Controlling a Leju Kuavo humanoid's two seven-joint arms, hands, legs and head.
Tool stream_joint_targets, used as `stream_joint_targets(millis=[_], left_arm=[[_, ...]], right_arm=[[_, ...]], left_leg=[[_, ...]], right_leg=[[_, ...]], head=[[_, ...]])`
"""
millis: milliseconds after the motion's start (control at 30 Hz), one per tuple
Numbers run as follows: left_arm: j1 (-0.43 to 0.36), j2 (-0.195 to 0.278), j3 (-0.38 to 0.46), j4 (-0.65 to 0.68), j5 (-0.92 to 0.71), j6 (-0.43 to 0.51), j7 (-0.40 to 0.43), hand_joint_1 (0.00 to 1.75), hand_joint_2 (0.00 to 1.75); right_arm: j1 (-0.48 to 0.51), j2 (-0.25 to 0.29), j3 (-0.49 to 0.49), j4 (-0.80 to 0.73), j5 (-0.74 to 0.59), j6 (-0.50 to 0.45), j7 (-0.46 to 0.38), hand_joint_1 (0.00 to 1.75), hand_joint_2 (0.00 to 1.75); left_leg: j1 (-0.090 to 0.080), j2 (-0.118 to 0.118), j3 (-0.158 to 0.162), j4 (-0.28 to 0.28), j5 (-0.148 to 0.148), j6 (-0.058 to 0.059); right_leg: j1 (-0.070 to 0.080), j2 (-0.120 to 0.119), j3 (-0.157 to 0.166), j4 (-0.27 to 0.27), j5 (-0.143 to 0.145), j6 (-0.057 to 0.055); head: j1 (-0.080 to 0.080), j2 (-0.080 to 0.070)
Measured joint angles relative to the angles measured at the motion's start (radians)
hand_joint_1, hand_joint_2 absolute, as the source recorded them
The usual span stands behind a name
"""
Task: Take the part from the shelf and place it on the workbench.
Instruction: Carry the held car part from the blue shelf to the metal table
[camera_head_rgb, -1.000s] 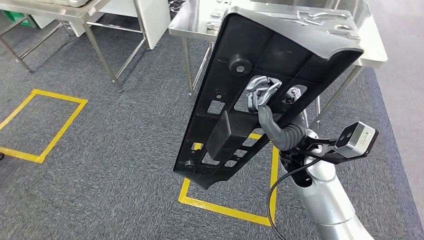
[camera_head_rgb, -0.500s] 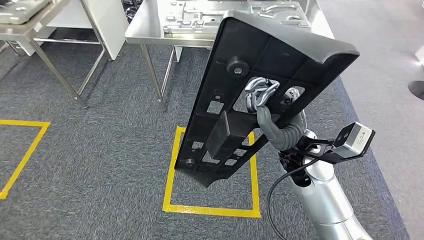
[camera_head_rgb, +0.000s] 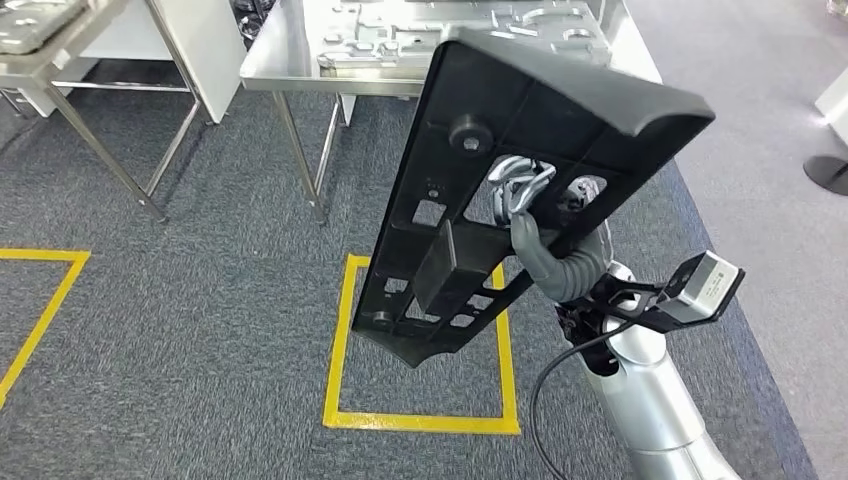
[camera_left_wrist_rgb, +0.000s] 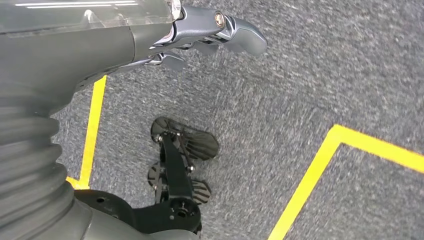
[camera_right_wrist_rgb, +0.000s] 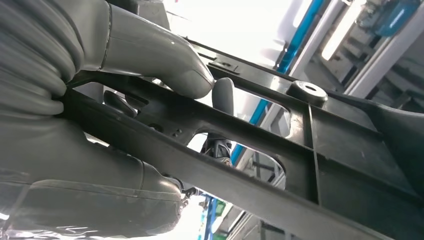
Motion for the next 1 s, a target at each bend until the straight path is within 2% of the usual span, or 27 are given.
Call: stream_joint_targets(millis=[100,133,167,233,267,300,333,367,400,433,467,533,600,633,667,700,767,800,833,867,900,933,967,1000], left_arm=[[-0.001,0.001,0.0,-0.001,-0.003,0.0,0.001,0.0,1.75],[-0.001,0.002,0.0,-0.001,-0.004,0.0,0.001,0.0,1.75],[-0.001,0.002,0.0,-0.001,-0.004,0.0,0.001,0.0,1.75],[0.0,0.002,0.0,-0.001,-0.004,0.001,0.001,0.0,1.75],[0.002,0.003,0.0,-0.001,-0.004,0.001,0.001,0.0,1.75],[0.004,0.003,0.0,-0.001,-0.004,0.001,0.002,0.0,1.75],[0.005,0.003,0.0,-0.001,-0.004,0.001,0.002,0.0,1.75],[0.006,0.003,0.0,-0.001,-0.004,0.002,0.002,0.0,1.75],[0.007,0.003,0.0,-0.001,-0.004,0.002,0.002,0.0,1.75],[0.007,0.004,0.0,-0.001,-0.004,0.003,0.002,0.0,1.75],[0.006,0.005,0.0,-0.001,-0.004,0.004,0.002,0.0,1.75],[0.005,0.006,0.0,-0.001,-0.002,0.007,0.001,0.0,1.75],[0.006,0.006,0.0,-0.001,-0.001,0.011,0.001,0.0,1.75],[0.006,0.006,0.001,-0.001,-0.001,0.012,0.001,0.0,1.75],[0.006,0.006,0.001,-0.001,-0.001,0.013,0.001,0.0,1.75],[0.005,0.006,0.001,-0.001,-0.001,0.013,0.0,0.0,1.75],[0.005,0.006,0.001,-0.001,-0.001,0.013,0.0,0.0,1.75],[0.005,0.006,0.001,-0.001,-0.002,0.013,0.0,0.0,1.75],[0.006,0.006,0.001,-0.001,-0.003,0.013,0.001,0.0,1.75],[0.007,0.005,0.001,-0.001,-0.004,0.013,0.001,0.0,1.75],[0.007,0.004,0.001,-0.001,-0.005,0.013,0.001,0.0,1.75],[0.007,0.003,0.001,-0.001,-0.005,0.013,0.001,0.0,1.75],[0.006,0.003,0.001,-0.001,-0.005,0.013,0.001,0.0,1.75],[0.006,0.003,0.001,-0.001,-0.005,0.014,0.001,0.0,1.75]], right_arm=[[0.005,0.002,0.0,-0.003,0.0,-0.005,-0.001,1.75,1.75],[0.006,0.004,0.0,-0.005,0.0,-0.006,-0.002,1.75,1.75],[0.007,0.006,0.0,-0.007,0.0,-0.007,-0.002,1.75,1.75],[0.011,0.01,0.001,-0.009,0.001,-0.009,-0.003,1.75,1.75],[0.014,0.012,0.001,-0.009,0.001,-0.009,-0.003,1.75,1.75],[0.018,0.013,0.001,-0.009,0.001,-0.01,-0.003,1.75,1.75],[0.021,0.013,0.002,-0.009,0.002,-0.01,-0.003,1.75,1.75],[0.023,0.014,0.002,-0.009,0.002,-0.01,-0.003,1.75,1.75],[0.024,0.015,0.002,-0.01,0.002,-0.01,-0.003,1.75,1.75],[0.024,0.016,0.002,-0.01,0.002,-0.01,-0.004,1.75,1.75],[0.024,0.017,0.002,-0.011,0.002,-0.01,-0.004,1.75,1.75],[0.024,0.018,0.002,-0.013,0.002,-0.01,-0.003,1.75,1.75],[0.025,0.018,0.002,-0.017,0.003,-0.01,-0.003,1.75,1.75],[0.025,0.018,0.002,-0.018,0.003,-0.01,-0.004,1.75,1.75],[0.023,0.018,0.001,-0.02,0.003,-0.01,-0.004,1.75,1.75],[0.023,0.018,0.001,-0.02,0.003,-0.01,-0.004,1.75,1.75],[0.025,0.018,0.001,-0.021,0.002,-0.01,-0.004,1.75,1.75],[0.028,0.018,0.0,-0.021,0.002,-0.01,-0.003,1.75,1.75],[0.03,0.018,0.0,-0.021,0.003,-0.01,-0.003,1.75,1.75],[0.031,0.018,0.0,-0.021,0.003,-0.01,-0.003,1.75,1.75],[0.031,0.018,0.0,-0.021,0.003,-0.01,-0.002,1.75,1.75],[0.031,0.018,0.0,-0.021,0.002,-0.01,-0.002,1.75,1.75],[0.031,0.018,0.0,-0.021,0.003,-0.011,-0.002,1.75,1.75],[0.031,0.018,0.0,-0.021,0.003,-0.012,-0.001,1.75,1.75]], left_leg=[[0.002,0.005,0.003,0.004,-0.011,-0.018],[0.004,0.004,-0.005,0.026,-0.024,-0.023],[0.006,0.001,-0.025,0.069,-0.045,-0.027],[0.007,-0.002,-0.099,0.209,-0.1,-0.032],[0.007,-0.003,-0.137,0.271,-0.115,-0.033],[0.007,-0.003,-0.163,0.302,-0.111,-0.032],[0.007,-0.003,-0.169,0.292,-0.085,-0.029],[0.006,-0.004,-0.155,0.241,-0.041,-0.025],[0.004,-0.005,-0.128,0.169,0.005,-0.017],[0.001,-0.007,-0.101,0.104,0.038,-0.009],[-0.003,-0.009,-0.079,0.054,0.053,-0.001],[-0.01,-0.011,-0.063,0.021,0.046,0.011],[-0.008,-0.011,-0.049,0.005,0.04,0.019],[-0.006,-0.011,-0.039,-0.002,0.037,0.024],[-0.003,-0.011,-0.029,-0.007,0.035,0.029],[-0.002,-0.011,-0.02,-0.011,0.031,0.032],[-0.001,-0.011,-0.008,-0.011,0.019,0.035],[-0.001,-0.011,0.0,-0.011,0.012,0.035],[-0.001,-0.011,0.01,-0.01,0.004,0.033],[-0.001,-0.011,0.022,-0.01,-0.006,0.031],[0.0,-0.011,0.035,-0.009,-0.016,0.027],[-0.001,-0.011,0.048,-0.008,-0.026,0.023],[-0.002,-0.011,0.057,-0.007,-0.035,0.017],[-0.003,-0.01,0.061,-0.007,-0.042,0.011]], right_leg=[[0.003,0.009,0.006,-0.004,-0.007,-0.018],[0.001,0.01,0.011,-0.007,-0.008,-0.025],[0.0,0.012,0.017,-0.009,-0.011,-0.031],[0.002,0.016,0.027,-0.01,-0.021,-0.039],[0.004,0.018,0.033,-0.01,-0.027,-0.041],[0.007,0.022,0.041,-0.01,-0.033,-0.042],[0.008,0.025,0.05,-0.009,-0.04,-0.042],[0.01,0.028,0.062,-0.009,-0.048,-0.041],[0.011,0.03,0.074,-0.01,-0.057,-0.04],[0.013,0.031,0.084,-0.01,-0.065,-0.037],[0.013,0.033,0.089,-0.011,-0.07,-0.033],[0.012,0.035,0.092,-0.012,-0.072,-0.021],[0.01,0.035,0.095,-0.005,-0.072,-0.009],[0.009,0.033,0.088,0.016,-0.077,-0.004],[0.008,0.031,0.07,0.053,-0.091,0.0],[0.006,0.029,0.038,0.109,-0.111,0.005],[0.003,0.027,-0.049,0.237,-0.154,0.014],[0.001,0.027,-0.083,0.272,-0.157,0.017],[-0.001,0.025,-0.099,0.27,-0.139,0.019],[-0.003,0.023,-0.095,0.229,-0.1,0.019],[-0.004,0.02,-0.076,0.16,-0.048,0.018],[-0.003,0.016,-0.055,0.094,-0.011,0.015],[0.0,0.012,-0.039,0.044,0.008,0.01],[0.003,0.009,-0.03,0.015,0.018,0.004]], head=[[0.0,0.0],[-0.002,0.0],[-0.004,0.0],[-0.007,0.0],[-0.007,0.0],[-0.007,0.0],[-0.007,0.0],[-0.007,0.0],[-0.007,0.0],[-0.005,0.0],[-0.004,0.0],[-0.001,0.0],[-0.001,0.0],[0.0,0.0],[0.002,0.0],[0.002,0.0],[0.003,0.0],[0.003,0.0],[0.003,0.0],[0.003,0.0],[0.003,0.0],[0.003,0.0],[0.003,0.0],[0.003,0.0]])
